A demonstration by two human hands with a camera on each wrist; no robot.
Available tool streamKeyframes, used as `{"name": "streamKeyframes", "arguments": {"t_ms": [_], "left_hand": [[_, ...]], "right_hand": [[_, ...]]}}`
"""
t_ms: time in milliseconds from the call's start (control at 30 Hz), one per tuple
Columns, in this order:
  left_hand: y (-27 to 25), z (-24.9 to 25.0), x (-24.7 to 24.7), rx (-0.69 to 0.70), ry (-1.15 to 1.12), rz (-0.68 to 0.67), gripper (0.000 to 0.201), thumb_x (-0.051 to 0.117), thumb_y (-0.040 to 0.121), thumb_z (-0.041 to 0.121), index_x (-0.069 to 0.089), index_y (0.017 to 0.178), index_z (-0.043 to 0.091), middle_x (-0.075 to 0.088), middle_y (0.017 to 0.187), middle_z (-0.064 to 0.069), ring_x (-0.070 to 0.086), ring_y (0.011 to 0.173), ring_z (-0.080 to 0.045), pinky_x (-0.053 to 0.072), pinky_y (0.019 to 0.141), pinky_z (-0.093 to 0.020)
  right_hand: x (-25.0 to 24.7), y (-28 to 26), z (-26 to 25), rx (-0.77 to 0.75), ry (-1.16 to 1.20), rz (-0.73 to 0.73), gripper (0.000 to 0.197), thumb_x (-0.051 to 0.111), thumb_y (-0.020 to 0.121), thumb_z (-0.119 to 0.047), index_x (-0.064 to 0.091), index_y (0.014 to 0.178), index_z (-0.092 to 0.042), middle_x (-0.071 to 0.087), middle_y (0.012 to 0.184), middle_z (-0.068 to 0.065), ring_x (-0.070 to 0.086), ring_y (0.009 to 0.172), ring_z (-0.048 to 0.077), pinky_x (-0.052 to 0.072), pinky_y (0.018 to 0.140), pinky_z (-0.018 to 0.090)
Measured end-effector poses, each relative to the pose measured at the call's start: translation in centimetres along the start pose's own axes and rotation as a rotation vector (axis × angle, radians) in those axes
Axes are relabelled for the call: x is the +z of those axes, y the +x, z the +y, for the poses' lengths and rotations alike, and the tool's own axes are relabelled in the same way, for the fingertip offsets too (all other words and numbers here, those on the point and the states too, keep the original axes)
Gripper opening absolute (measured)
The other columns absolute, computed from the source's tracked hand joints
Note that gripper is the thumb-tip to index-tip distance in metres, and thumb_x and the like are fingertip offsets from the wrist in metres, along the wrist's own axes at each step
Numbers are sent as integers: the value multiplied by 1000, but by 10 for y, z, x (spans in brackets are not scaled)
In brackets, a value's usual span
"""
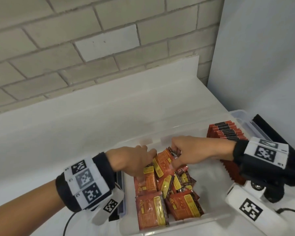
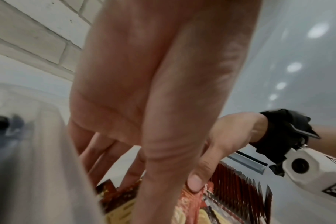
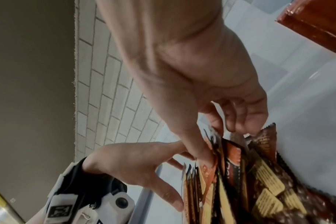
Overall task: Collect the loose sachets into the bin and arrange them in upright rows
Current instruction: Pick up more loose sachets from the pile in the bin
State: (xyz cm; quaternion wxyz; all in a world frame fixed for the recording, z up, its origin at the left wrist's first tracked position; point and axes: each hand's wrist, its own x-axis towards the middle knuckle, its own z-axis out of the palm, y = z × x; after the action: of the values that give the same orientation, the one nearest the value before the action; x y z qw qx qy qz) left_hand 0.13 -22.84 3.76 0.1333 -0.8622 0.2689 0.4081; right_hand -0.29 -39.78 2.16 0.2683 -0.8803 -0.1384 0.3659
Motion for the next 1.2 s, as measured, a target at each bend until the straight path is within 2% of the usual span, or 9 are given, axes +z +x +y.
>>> {"name": "streamKeyframes", "arguments": {"t_ms": [133, 233, 367, 500, 700, 833, 1000, 1100, 1200], "left_hand": [[-2, -4, 3, 36, -69, 112, 71, 75, 79, 24, 30, 133, 16, 40, 125, -2, 39, 111, -16, 42, 74, -26], [-6, -6, 2, 51, -219, 204, 70, 79, 74, 18, 32, 126, 17, 41, 118, 4, 39, 94, -8, 31, 58, -17], [-11, -8, -3, 58, -203, 173, 61, 79, 76, 26, 40, 122, 17, 41, 104, 7, 42, 91, -10, 34, 63, -20], [-15, -16, -7, 147, -208, 132, 41, 74, 81, 30, 60, 118, 21, 50, 97, 10, 48, 89, -8, 29, 55, -8], [-27, -33, -29, 235, -457, 239, 28, 76, 79, 33, 67, 98, 16, 71, 90, 4, 63, 79, -12, 47, 70, -21], [-37, -31, -45, 347, -817, 349, 26, 74, 80, 24, 67, 100, 9, 71, 92, -1, 65, 83, -12, 50, 79, -26], [-24, -7, -50, 420, -1080, 437, 27, 67, 85, 17, 59, 107, 5, 66, 91, 1, 62, 85, -8, 50, 76, -20], [-8, 11, -48, 436, -1158, 454, 29, 67, 86, 17, 51, 109, 10, 59, 90, 3, 59, 80, -2, 47, 68, -17], [4, 28, -49, 469, -1214, 427, 27, 69, 85, 20, 48, 101, 17, 56, 84, 5, 57, 73, -1, 45, 64, -18]], "right_hand": [[0, 1, 1, 16, 50, 20, 31, 74, 80, -25, 54, 100, -12, 48, 89, 10, 44, 77, 20, 31, 60, 29], [3, 3, 3, 5, 179, -14, 35, 74, 81, -18, 46, 102, -9, 61, 92, 14, 60, 79, 19, 47, 64, 28], [6, 3, 3, -37, 292, -43, 25, 72, 84, -24, 59, 101, -13, 69, 94, 2, 67, 86, 16, 52, 64, 20], [3, -2, 4, -65, 348, -1, 8, 69, 86, -18, 64, 93, -16, 66, 85, -4, 65, 78, 11, 51, 62, 19], [-18, -20, 10, -149, 539, 154, 14, 61, 89, -5, 58, 103, -8, 60, 90, 7, 58, 82, 16, 49, 79, 32], [-23, -37, 20, -232, 760, 269, 31, 52, 94, -4, 52, 118, -25, 64, 103, 17, 64, 95, 29, 52, 94, 41], [-14, -56, 30, -269, 1149, 294, 25, 40, 100, -19, 57, 119, -23, 71, 107, 7, 70, 96, 27, 58, 79, 47], [-9, -64, 37, -293, 1218, 363, 47, 49, 83, -50, 55, 118, -20, 71, 107, 8, 71, 93, 26, 60, 71, 41], [-1, -69, 46, -320, 1144, 459, 64, 71, 65, -39, 48, 123, -25, 71, 103, 1, 71, 91, 25, 58, 69, 33]]}}
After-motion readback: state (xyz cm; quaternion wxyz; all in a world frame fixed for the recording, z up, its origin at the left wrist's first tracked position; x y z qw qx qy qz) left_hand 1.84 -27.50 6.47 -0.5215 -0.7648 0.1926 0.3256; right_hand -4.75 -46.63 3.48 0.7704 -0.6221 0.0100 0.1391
